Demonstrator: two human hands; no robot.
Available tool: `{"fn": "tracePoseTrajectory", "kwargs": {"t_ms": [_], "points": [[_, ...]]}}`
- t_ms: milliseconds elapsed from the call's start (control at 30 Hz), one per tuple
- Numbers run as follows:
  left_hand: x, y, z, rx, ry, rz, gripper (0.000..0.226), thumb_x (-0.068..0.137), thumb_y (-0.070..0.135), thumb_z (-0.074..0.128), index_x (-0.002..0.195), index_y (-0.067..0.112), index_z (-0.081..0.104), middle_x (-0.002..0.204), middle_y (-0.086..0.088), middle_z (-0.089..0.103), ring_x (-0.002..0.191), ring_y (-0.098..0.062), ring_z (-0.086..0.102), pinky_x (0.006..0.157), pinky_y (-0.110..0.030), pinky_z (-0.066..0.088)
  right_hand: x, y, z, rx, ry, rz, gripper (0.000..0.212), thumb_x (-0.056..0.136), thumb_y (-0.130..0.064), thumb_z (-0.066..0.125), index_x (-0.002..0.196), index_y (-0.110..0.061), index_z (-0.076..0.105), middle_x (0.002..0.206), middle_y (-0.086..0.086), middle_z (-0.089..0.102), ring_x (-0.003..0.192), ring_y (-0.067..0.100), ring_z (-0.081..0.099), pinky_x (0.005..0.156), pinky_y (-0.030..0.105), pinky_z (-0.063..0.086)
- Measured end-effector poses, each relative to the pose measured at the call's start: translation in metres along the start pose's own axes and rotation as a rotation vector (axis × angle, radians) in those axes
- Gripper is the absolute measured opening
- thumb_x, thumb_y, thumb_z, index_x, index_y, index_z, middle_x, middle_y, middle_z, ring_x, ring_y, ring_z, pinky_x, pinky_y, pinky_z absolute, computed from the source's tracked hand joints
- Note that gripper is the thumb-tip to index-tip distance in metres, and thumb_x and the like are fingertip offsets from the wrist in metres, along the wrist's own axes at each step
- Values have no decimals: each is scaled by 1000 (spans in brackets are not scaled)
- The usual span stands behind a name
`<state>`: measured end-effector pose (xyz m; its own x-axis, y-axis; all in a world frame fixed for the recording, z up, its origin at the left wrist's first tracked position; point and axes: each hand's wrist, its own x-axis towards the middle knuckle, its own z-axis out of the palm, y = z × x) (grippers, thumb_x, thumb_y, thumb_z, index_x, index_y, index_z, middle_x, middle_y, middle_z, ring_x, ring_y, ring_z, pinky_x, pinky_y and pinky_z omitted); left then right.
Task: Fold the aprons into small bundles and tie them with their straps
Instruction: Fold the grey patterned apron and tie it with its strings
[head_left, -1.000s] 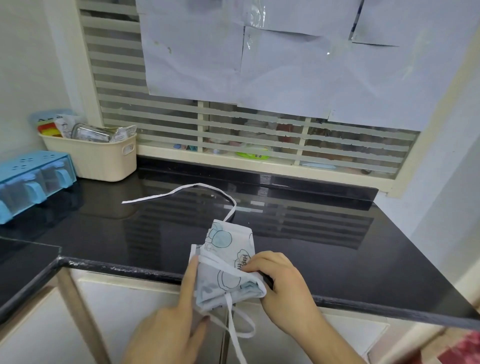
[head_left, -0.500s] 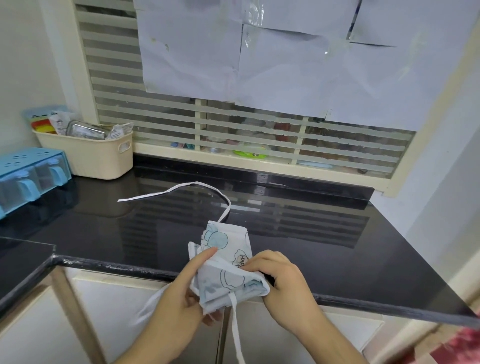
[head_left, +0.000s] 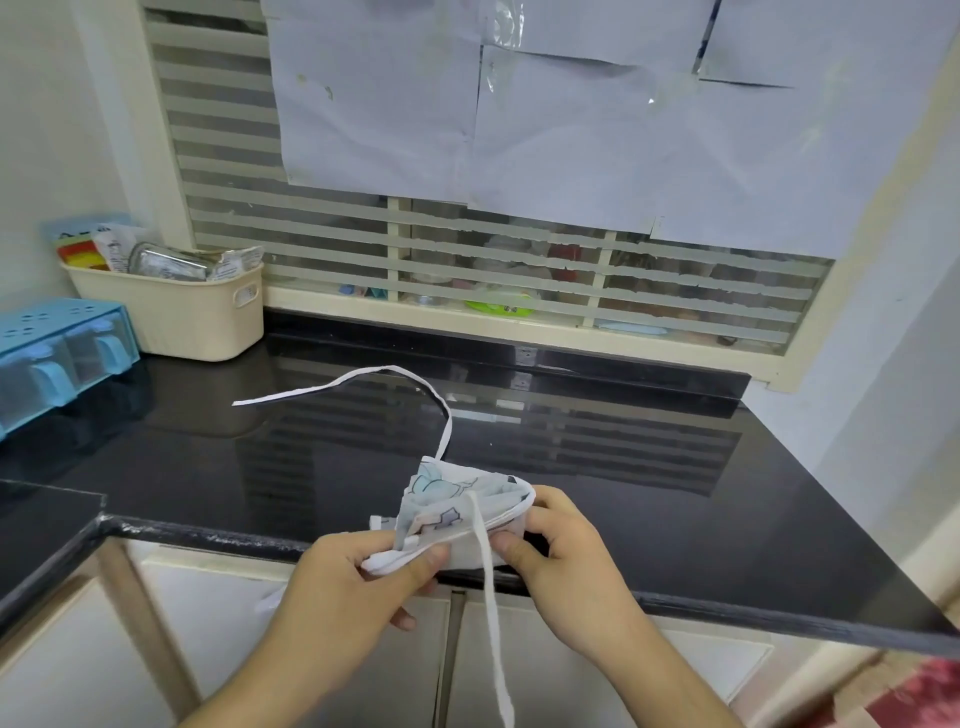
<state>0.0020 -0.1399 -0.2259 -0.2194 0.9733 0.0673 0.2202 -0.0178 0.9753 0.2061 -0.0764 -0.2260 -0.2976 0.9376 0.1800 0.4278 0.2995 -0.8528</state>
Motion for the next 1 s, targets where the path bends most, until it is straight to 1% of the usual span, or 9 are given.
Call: {"fn": "tracePoseTrajectory", "kwargs": {"t_ms": [167,267,333,433,500,633,733,833,1000], "points": [[10,10,5,-81,-23,-21,24,84,36,80,75,14,85,88,-7,79,81,-26,76,73,-34,64,0,-6,-7,20,0,40,24,101,-21,67,105,-42,79,132,-30,58,121,-9,56,101,17,46],[15,15,10,-28,69,19,56,76,63,83,58,11,75,70,-13,72,70,-17,63,64,-31,54,-1,-11,-9,57,41,119,10,97,-28,70,92,-33,77,115,-22,65,102,-2,65,87,16,53],[14,22,16,-57,121,31,58,72,59,84,42,14,63,50,-7,56,55,-10,48,53,-20,40,1,-16,-12,130,54,204,18,94,-38,71,87,-21,67,94,-13,69,79,7,64,70,20,54],[13,33,27,-81,90,32,58,72,40,81,32,21,44,43,8,34,44,-7,30,44,-13,25,6,-20,-23,317,5,251,26,96,-42,71,97,-16,68,93,-2,77,87,24,72,90,39,59],[19,31,33,-90,75,47,53,76,35,83,36,16,53,43,5,48,42,-8,42,44,-13,31,9,-26,-28,466,-31,216,16,101,-32,68,108,-18,74,107,4,80,103,26,76,101,48,56],[43,33,42,-20,51,74,53,82,39,84,55,-2,64,62,-14,69,49,-21,61,46,-28,47,19,-33,-41,362,59,121,21,103,-15,61,111,-28,75,105,-4,80,100,14,76,94,37,59],[58,44,51,0,104,136,40,81,38,85,65,4,71,72,-9,73,62,-30,67,54,-40,60,31,-32,-48,313,154,39,24,101,-9,63,109,-28,75,102,-7,80,95,12,76,83,31,62],[79,58,61,-109,120,138,23,80,20,89,90,16,69,85,0,79,68,-18,76,53,-34,62,51,-30,-54,383,226,25,19,98,-8,69,108,-25,69,97,1,80,90,19,78,75,32,64],[133,63,74,-108,67,176,39,76,20,92,105,28,66,91,-4,79,81,-21,77,74,-38,64,101,-13,-75,400,209,109,70,96,-11,73,139,-53,37,93,1,81,89,14,78,84,36,62]]}}
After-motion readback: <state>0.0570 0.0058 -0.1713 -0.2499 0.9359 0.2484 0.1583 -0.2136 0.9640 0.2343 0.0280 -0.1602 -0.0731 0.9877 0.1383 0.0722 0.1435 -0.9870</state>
